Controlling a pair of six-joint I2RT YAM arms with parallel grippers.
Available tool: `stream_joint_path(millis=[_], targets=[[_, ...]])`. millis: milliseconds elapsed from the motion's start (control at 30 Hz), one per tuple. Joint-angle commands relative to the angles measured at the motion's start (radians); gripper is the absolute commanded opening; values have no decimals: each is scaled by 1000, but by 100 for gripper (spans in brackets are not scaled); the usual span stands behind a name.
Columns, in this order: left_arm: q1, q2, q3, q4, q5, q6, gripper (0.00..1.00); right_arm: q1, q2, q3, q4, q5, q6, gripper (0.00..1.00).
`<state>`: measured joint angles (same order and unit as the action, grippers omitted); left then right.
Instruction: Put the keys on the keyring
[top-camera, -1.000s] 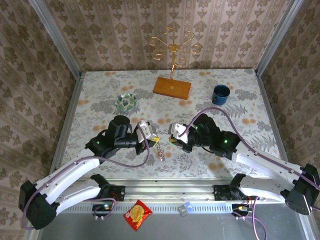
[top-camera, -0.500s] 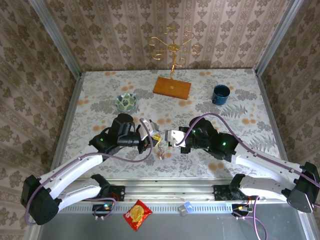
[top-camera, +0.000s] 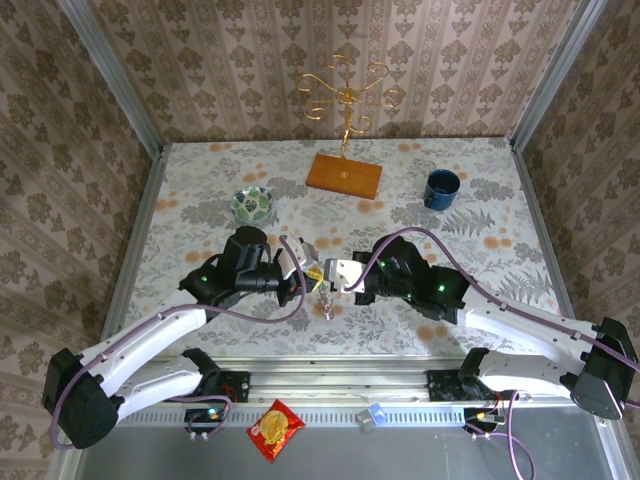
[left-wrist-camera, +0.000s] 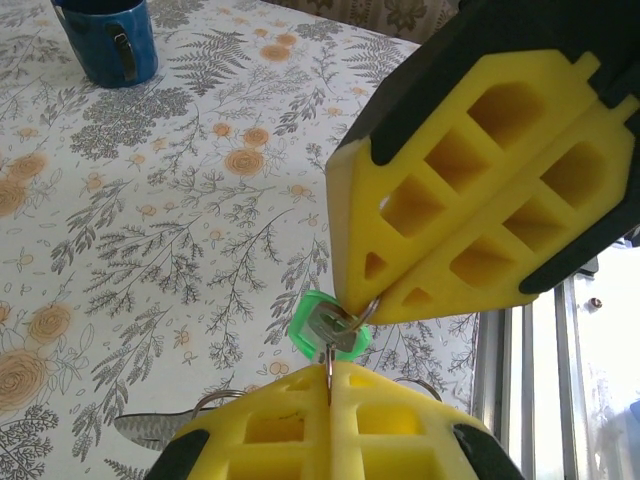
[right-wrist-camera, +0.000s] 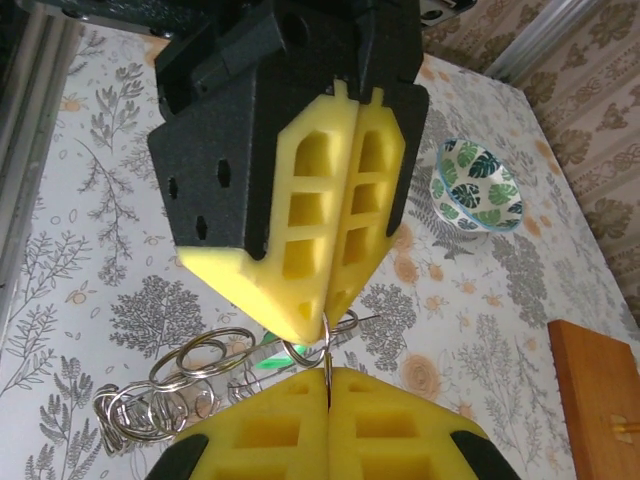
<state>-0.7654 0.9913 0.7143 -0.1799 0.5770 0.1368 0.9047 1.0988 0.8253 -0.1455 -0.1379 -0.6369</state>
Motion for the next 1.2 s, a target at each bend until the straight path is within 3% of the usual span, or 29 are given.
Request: stream_joint_path(millis=[0, 1167], targets=[[-6, -1, 37, 36, 23, -20, 0, 8, -17, -2, 40, 26, -7, 0], [-7, -5, 38, 45, 29, -18, 0, 33, 15, -15, 16, 48, -50, 0]])
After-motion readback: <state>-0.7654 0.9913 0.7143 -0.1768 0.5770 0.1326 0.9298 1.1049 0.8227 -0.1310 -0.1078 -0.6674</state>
